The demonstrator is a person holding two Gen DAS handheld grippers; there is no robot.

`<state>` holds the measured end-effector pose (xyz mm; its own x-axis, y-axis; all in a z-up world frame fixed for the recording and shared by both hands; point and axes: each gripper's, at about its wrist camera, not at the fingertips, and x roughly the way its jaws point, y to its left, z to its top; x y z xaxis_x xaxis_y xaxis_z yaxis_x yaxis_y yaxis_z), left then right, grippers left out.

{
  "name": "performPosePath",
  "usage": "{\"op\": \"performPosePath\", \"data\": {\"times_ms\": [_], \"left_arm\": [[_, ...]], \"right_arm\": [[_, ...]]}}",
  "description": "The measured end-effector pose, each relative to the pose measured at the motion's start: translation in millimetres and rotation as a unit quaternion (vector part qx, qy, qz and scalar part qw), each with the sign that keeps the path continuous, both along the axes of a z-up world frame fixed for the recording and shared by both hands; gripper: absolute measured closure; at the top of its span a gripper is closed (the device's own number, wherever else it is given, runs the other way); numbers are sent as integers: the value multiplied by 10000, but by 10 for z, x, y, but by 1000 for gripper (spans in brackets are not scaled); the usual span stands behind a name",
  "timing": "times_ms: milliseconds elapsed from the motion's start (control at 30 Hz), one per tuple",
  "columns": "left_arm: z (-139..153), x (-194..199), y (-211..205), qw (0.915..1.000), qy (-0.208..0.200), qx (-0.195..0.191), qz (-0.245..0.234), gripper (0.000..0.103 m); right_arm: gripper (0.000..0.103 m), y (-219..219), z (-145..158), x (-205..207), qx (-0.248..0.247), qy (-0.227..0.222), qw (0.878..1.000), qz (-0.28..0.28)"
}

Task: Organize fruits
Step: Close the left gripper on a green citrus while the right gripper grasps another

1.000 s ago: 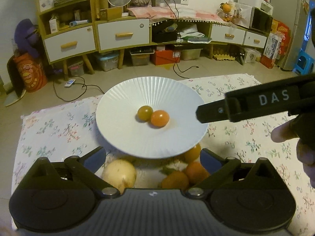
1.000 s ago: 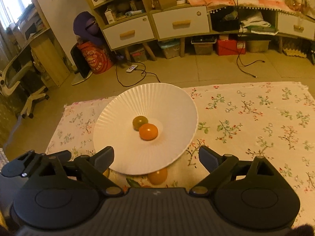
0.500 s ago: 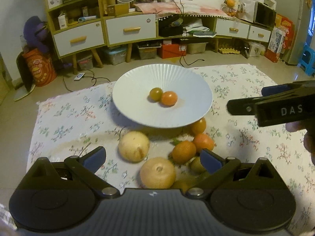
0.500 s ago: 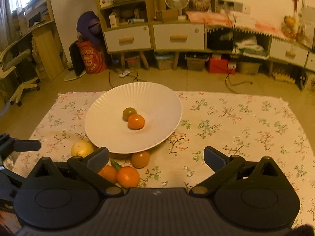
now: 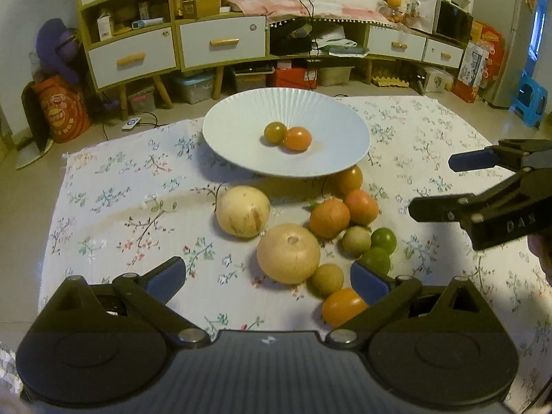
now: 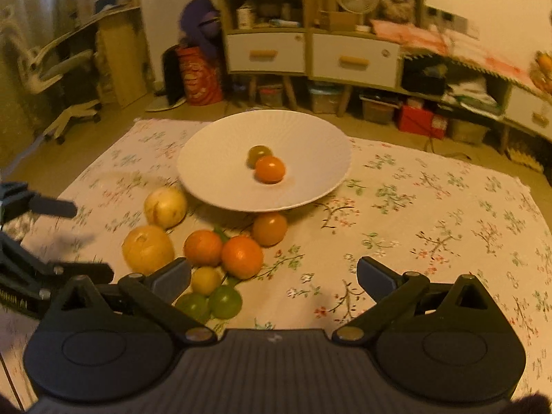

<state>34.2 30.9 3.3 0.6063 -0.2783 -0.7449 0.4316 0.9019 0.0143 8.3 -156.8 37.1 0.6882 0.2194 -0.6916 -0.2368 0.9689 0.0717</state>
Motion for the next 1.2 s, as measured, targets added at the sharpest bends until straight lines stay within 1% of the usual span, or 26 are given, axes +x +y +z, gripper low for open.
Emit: {"op": "performPosePath", "data": {"times_ms": [100, 167, 333, 433, 500, 533, 567, 600, 633, 667, 700, 733, 800, 933, 1067, 1200], "left_arm": [[-44, -26, 16, 9999, 130, 51, 2, 11], [-65, -60, 22, 9998, 177, 14, -39, 11], [-111, -161, 7, 9995, 211, -40, -248, 11], [-124, -217, -35, 9988, 178, -131, -430, 11], [-119, -250, -80, 9978, 116, -182, -626, 11], [-116, -263, -107, 9971, 88, -187, -732, 12], [-114, -271, -132, 9964, 65, -187, -827, 13], [-113, -277, -158, 9956, 36, -190, -921, 15], [-118, -279, -184, 9949, 21, -187, -987, 19], [-123, -276, -213, 9945, 20, -170, -1038, 21], [-131, -268, -239, 9939, 33, -149, -1094, 27], [-139, -263, -267, 9933, 51, -132, -1144, 32], [-159, -243, -309, 9925, 84, -115, -1213, 35], [-178, -209, -367, 9908, 143, -106, -1341, 46], [-182, -194, -402, 9894, 178, -88, -1441, 53], [-187, -169, -423, 9891, 185, -72, -1461, 61]], "right_arm": [[1, 45, -27, -69, -106, -47, 9996, 265], [1, 57, -52, -114, -148, -48, 9990, 415], [1, 49, -155, -147, -194, 229, 9977, 610], [10, 18, -224, -133, -118, 443, 9968, 653], [20, -5, -257, -123, -78, 514, 9965, 654], [22, -11, -265, -119, -62, 536, 9962, 680], [29, -14, -269, -115, -56, 545, 9960, 702], [33, -13, -277, -106, -63, 537, 9960, 716], [34, -3, -279, -106, -76, 522, 9958, 752], [37, 8, -286, -96, -85, 511, 9954, 803], [41, 24, -286, -96, -93, 492, 9950, 863], [42, 33, -293, -82, -104, 484, 9945, 923], [45, 68, -299, -71, -134, 459, 9933, 1056], [48, 94, -307, -40, -145, 421, 9917, 1207], [58, 103, -334, 8, -139, 463, 9905, 1289], [62, 141, -333, 31, -135, 424, 9897, 1362]]}}
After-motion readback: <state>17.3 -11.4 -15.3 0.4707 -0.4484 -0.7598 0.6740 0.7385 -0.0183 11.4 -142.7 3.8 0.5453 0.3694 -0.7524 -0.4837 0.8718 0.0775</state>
